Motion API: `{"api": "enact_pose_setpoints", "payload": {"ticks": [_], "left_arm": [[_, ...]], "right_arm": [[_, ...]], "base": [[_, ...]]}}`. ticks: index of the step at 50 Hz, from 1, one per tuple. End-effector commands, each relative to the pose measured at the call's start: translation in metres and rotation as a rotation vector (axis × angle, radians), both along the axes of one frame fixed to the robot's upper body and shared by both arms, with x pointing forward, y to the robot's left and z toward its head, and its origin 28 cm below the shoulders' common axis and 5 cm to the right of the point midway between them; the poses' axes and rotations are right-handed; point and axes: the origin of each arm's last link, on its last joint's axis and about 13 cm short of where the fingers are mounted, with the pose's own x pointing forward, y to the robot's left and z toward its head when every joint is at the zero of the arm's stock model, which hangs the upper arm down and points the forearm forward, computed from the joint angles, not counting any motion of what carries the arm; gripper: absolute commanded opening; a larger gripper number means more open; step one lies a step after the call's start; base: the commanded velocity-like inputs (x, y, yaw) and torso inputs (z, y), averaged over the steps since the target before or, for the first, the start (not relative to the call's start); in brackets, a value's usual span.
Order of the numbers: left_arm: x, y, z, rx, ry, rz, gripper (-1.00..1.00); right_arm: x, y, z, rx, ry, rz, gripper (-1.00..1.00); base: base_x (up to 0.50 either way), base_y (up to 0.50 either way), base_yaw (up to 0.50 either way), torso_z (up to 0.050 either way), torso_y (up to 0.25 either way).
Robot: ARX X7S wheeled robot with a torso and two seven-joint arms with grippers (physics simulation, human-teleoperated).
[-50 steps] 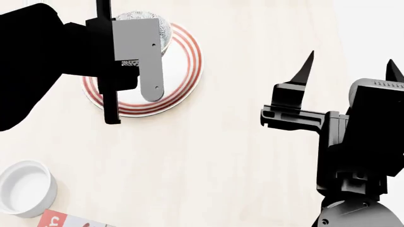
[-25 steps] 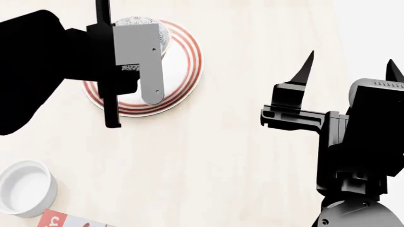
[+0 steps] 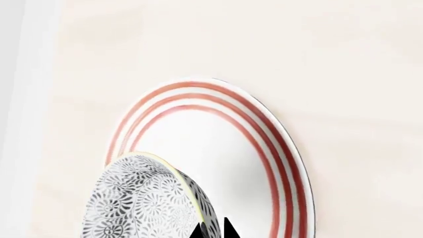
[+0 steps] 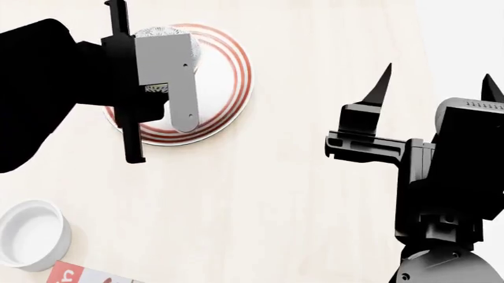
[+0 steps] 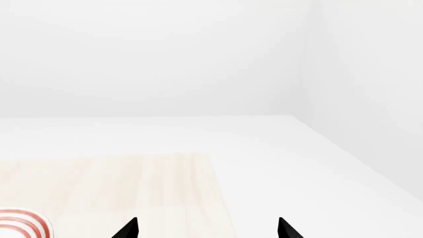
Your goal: Pick the akita bowl next to the ramekin and place it on the plate.
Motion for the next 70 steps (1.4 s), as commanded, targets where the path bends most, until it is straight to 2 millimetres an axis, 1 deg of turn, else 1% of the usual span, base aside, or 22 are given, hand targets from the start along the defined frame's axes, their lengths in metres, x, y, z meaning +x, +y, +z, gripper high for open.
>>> {"api": "enact_pose_setpoints", "payload": {"ticks": [1, 9, 13, 32, 61, 70], "left_arm": [[-0.001, 0.002, 0.003, 0.000, -0.019, 0.017, -1.00], [0.001, 0.004, 0.001, 0.008, -0.026, 0.028, -1.00], [0.003, 0.005, 0.005, 0.012, -0.030, 0.031, -1.00], [0.008, 0.004, 0.006, 0.027, -0.047, 0.032, -1.00], [0.012, -0.001, 0.002, 0.014, -0.068, 0.018, -1.00], [0.012, -0.002, -0.003, 0.009, -0.065, 0.015, -1.00]], "right_arm": [[0.000, 0.000, 0.000, 0.000, 0.000, 0.000, 1.00], [0.000, 0.000, 0.000, 0.000, 0.001, 0.000, 1.00], [0.000, 0.000, 0.000, 0.000, 0.000, 0.000, 1.00], [0.001, 0.000, 0.000, 0.004, 0.006, 0.000, 1.00], [0.000, 0.000, 0.000, 0.006, 0.005, 0.000, 1.00], [0.000, 0.000, 0.000, 0.005, 0.005, 0.000, 1.00]], "base": [[0.00, 0.00, 0.00, 0.000, 0.000], [0.00, 0.00, 0.00, 0.000, 0.001], [0.00, 0.00, 0.00, 0.000, 0.000], [0.00, 0.00, 0.00, 0.000, 0.001], [0.00, 0.00, 0.00, 0.000, 0.000], [0.00, 0.00, 0.00, 0.000, 0.000]]}}
